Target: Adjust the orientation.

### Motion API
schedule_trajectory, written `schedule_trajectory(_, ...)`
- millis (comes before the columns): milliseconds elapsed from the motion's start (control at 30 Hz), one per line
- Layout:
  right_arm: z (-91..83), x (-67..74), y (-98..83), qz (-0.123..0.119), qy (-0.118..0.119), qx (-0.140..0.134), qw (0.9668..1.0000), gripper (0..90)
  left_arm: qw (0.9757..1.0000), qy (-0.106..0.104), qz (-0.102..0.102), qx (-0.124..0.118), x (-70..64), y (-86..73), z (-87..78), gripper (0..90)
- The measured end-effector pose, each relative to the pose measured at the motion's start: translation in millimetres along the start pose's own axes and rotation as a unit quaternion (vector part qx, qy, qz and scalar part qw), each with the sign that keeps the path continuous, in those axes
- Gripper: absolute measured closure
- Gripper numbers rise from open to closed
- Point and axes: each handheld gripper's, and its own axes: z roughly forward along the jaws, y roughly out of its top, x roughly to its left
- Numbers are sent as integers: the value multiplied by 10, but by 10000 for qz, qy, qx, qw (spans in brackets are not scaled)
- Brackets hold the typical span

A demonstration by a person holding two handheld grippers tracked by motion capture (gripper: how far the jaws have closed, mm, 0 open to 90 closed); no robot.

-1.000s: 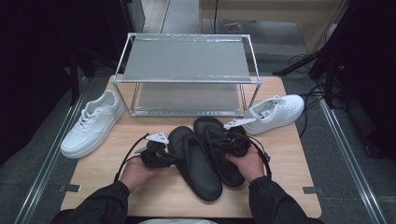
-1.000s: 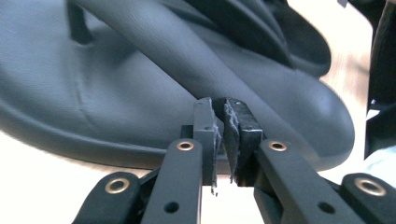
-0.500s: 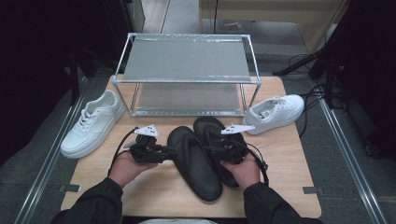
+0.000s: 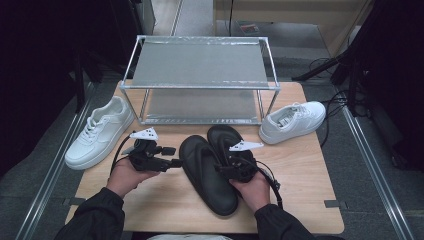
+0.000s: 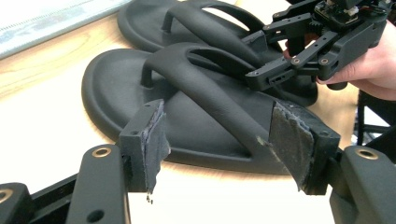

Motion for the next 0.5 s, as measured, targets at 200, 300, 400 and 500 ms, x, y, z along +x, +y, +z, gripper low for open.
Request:
schedule_trajectory(200,64,14,-40,-87,-174,-89,9998,459,10000,-8,62,-67,33,28,24,365)
schedule_trajectory(300,74,16,-47,-133,-219,-129,9996,469,9999,-25,85,-139,38,30,12,364)
schedule_trajectory(400,93,34,-48,-183,-292,-169,9993,481,9999,35,87,-106,43,24,9,363)
schedule_trajectory(500,99,43,-47,-205,-286,-168,9992,496,9999,48,98,-93,44,22,11,363)
